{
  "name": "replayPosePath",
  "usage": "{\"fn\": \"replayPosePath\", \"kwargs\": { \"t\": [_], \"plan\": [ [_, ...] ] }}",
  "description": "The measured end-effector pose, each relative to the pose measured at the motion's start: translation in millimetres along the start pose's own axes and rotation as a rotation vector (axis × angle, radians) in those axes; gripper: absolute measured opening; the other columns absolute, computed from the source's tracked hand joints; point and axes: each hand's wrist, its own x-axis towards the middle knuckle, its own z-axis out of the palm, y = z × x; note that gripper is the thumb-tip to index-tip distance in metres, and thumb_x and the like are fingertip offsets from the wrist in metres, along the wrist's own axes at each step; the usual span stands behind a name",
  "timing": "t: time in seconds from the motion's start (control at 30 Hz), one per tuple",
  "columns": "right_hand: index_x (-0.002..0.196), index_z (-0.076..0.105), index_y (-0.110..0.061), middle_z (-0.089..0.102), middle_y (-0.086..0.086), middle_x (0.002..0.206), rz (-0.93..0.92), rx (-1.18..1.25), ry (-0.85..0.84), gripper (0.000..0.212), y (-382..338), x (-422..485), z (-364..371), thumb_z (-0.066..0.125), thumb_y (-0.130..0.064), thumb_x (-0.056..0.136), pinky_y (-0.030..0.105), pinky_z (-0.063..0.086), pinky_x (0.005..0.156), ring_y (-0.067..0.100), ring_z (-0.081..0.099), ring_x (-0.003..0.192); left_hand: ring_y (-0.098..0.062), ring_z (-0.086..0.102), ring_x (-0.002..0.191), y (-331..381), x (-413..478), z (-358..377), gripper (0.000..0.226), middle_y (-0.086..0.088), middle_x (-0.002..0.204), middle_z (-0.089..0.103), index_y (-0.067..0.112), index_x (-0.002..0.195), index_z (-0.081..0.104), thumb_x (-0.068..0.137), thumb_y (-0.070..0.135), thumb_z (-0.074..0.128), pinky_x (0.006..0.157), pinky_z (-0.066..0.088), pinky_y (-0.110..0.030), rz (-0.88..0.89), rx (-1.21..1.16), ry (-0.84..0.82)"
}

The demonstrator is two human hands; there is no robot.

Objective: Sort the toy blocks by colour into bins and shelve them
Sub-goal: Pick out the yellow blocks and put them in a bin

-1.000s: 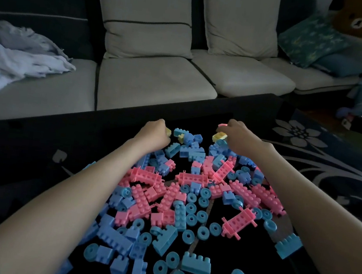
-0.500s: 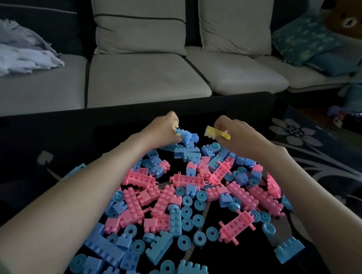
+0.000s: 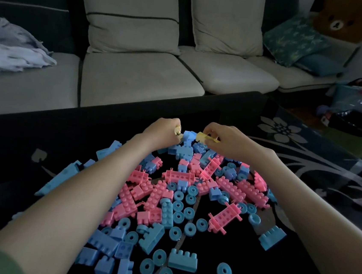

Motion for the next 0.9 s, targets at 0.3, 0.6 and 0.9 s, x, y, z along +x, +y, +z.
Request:
{"fn": "replayPosePath", "kwargs": {
  "t": [0.3, 0.6, 0.9],
  "plan": [
    [0.126, 0.046, -0.021, 0.058, 0.001, 0.111, 0.018, -0.003, -0.027, 0.034, -1.6, -4.6, 8.4, 0.048, -0.03, 0.094, 0.035, 0.054, 0.082, 0.022, 0.064, 0.092, -0.015, 0.054, 0.068, 14.8, -5.6, 2.8, 0.007, -0.003, 0.084, 0.059, 0.019, 0.095, 0.049, 0.089, 0.016, 0.052, 0.056, 0.041, -0.029, 0.023, -0.017, 0.025],
    [0.132, 0.043, -0.021, 0.057, -0.001, 0.107, -0.003, 0.103, 0.002, 0.037, -48.7, -42.4, -2.0, 0.046, -0.033, 0.097, 0.029, 0.05, 0.074, 0.021, 0.062, 0.087, -0.016, 0.056, 0.076, 25.3, -73.9, -21.1, 0.017, 0.001, 0.087, 0.059, 0.017, 0.105, 0.059, 0.091, 0.024, 0.051, 0.065, 0.045, -0.03, -0.085, -0.237, 0.166],
    [0.127, 0.049, -0.018, 0.058, 0.003, 0.108, -0.219, 0.16, -0.003, 0.034, -182.0, -95.3, 6.5, 0.046, -0.033, 0.097, 0.024, 0.033, 0.07, 0.014, 0.05, 0.085, -0.019, 0.053, 0.079, -17.0, -226.4, -97.6, 0.02, 0.0, 0.084, 0.057, 0.012, 0.097, 0.06, 0.086, 0.029, 0.062, 0.055, 0.035, -0.024, -0.204, -0.062, 0.146]
  ]
}}
